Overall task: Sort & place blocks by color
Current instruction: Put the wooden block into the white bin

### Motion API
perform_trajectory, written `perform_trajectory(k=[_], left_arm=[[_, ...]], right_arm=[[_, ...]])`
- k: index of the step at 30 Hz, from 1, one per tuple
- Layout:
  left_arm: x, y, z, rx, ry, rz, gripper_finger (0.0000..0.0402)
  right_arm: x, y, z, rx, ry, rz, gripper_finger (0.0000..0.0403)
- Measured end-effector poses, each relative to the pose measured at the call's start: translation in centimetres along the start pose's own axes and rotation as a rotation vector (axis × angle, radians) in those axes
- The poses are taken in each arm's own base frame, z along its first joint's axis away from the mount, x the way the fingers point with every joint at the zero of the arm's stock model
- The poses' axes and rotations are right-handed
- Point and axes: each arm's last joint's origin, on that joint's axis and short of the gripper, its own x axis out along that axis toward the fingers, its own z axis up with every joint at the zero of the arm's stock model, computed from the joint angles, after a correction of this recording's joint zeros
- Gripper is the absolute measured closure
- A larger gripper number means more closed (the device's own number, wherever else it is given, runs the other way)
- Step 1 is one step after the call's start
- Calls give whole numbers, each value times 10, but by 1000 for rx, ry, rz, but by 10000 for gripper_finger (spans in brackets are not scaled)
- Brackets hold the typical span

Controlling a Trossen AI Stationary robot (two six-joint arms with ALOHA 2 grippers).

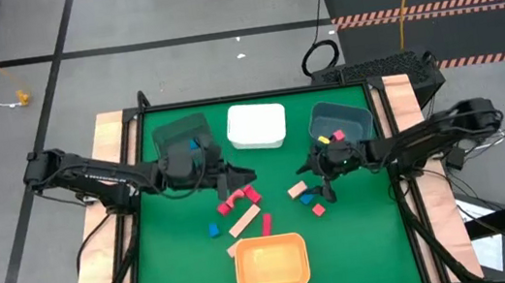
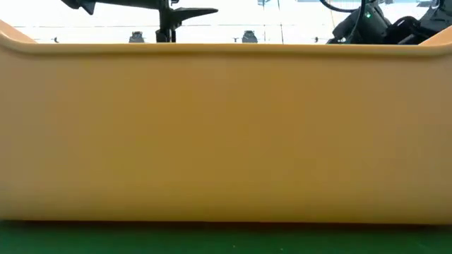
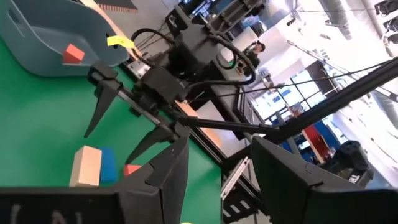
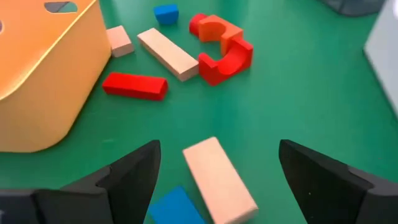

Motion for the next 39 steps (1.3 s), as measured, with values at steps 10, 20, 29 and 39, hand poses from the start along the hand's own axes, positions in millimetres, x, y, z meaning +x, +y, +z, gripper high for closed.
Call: perform_trajectory(k=[10,20,29,39], left_arm=[[0,-3,-5,4,42,-17,227],[0,-1,-6,6,53,-4,227],[0,0,-6,5,59,7,227],[0,0,-5,-1,37,15,227]], right_arm=[[24,3,-21,-38,74,-24,83],[27,0,-28,-25,123,-81,109],[26,0,-32,78,171,-82,235],[16,5,-17,167,93,-1,289]])
